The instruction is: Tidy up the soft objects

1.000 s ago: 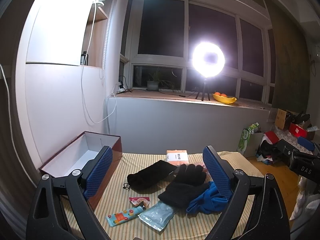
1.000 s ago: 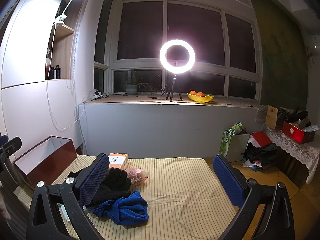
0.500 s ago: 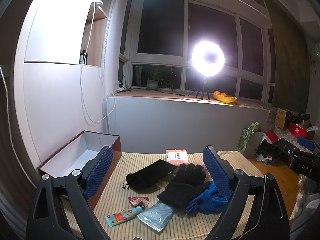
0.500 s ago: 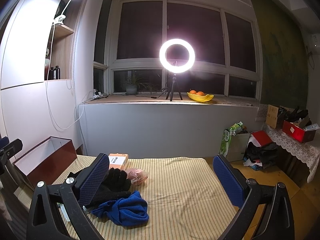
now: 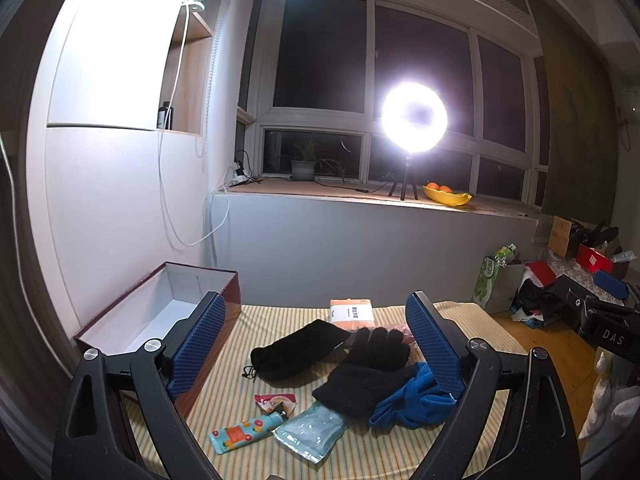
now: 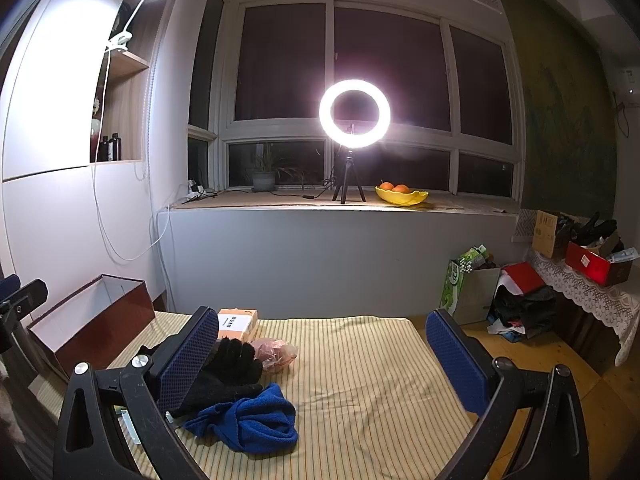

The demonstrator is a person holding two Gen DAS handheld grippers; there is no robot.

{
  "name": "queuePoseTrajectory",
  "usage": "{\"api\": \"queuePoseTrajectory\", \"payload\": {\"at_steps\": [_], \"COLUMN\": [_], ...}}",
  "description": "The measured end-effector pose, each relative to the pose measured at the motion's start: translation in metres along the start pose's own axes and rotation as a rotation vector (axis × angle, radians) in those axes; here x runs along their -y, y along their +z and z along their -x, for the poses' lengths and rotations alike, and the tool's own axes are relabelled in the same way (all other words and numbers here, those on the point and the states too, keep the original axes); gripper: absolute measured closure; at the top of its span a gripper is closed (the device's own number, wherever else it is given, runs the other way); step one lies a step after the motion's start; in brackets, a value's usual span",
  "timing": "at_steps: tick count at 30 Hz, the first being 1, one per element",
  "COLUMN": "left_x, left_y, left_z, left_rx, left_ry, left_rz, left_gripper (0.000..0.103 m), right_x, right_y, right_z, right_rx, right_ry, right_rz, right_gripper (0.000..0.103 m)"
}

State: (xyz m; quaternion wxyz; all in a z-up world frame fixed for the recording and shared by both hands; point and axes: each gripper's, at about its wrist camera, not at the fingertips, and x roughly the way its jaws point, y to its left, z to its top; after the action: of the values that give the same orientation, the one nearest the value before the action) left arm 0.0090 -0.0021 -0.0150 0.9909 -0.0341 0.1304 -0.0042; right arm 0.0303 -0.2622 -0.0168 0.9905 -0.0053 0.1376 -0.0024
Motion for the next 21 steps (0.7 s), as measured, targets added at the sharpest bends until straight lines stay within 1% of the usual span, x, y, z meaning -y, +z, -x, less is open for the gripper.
{"api": "queuePoseTrajectory", "payload": {"at_steps": [21], "left_x": [-0.0002], "left_y": [0.0009], "left_z": [-0.0002], "left_rx": [-0.002], "left_ry": [0.001], "left_rz": [-0.001], "left_gripper": [0.011], "right_x": [-0.0023], "right_y": [-0.0009], "right_z": [-0.0051], "right_rx": [-0.002], "right_ry": [0.006], "right_rz": [0.0], "right_gripper": [0.001]}}
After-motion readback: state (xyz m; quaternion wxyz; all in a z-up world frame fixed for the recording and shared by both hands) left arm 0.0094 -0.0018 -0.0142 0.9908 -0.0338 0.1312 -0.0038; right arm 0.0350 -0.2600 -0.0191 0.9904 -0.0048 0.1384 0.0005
